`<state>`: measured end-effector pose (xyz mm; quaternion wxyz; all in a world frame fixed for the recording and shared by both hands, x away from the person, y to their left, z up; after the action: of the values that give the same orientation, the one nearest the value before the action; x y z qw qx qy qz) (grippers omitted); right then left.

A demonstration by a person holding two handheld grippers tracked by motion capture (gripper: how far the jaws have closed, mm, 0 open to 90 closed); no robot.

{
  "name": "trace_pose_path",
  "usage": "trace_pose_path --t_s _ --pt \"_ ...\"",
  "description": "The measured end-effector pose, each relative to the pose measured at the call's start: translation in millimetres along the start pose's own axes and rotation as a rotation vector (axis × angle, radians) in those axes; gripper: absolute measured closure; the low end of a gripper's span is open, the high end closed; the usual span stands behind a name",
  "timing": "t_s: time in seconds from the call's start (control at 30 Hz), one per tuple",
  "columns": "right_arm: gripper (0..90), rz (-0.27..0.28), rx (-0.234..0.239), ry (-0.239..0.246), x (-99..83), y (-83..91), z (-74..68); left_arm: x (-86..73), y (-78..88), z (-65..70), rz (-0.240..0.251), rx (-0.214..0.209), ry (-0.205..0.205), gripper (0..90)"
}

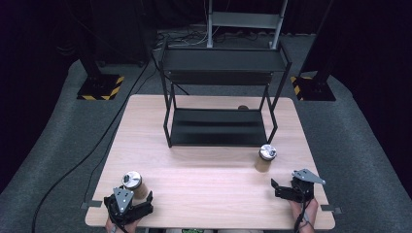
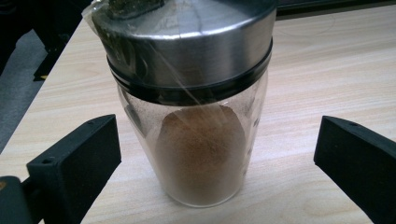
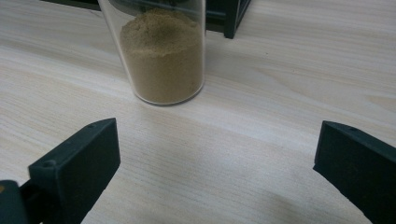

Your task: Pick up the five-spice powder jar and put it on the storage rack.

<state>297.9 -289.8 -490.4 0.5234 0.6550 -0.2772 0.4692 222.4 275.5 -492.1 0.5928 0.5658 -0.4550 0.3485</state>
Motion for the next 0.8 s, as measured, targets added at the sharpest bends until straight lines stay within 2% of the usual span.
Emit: trace_pose_path --t_s 0.2,0.5,0.63,0.8 --pt "0.0 -0.004 0.003 0.010 0.5 -0.7 -0.5 1.1 -3.6 -4.0 -0.005 -0.006 0.027 0.3" --pt "0.0 -0.014 0.007 0.016 1.3 -1.7 -0.8 1.6 -9.8 -1.6 -0.008 -0.006 0.033 0.0" --pt "0.0 -0.020 0.007 0.021 1.8 -2.3 -1.4 0.7 -11.7 -0.4 -0.012 0.013 0.041 0.1" --pt "0.0 -0.020 0.010 0.023 1.9 -2.5 -1.2 -2.7 -9.9 -2.4 0.013 0.021 0.060 10.1"
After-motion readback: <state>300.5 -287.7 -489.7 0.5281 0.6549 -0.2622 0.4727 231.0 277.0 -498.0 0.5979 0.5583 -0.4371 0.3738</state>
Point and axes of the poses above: each handheld gripper's, and its own axes: y roughly backward along the jaws, x roughly out of its top, z roughly to its right, the point moved 8 cm from there along -y, roughly forward along the jaws, and after that the axes turned 7 degrees about z, right-handed, at the moved point
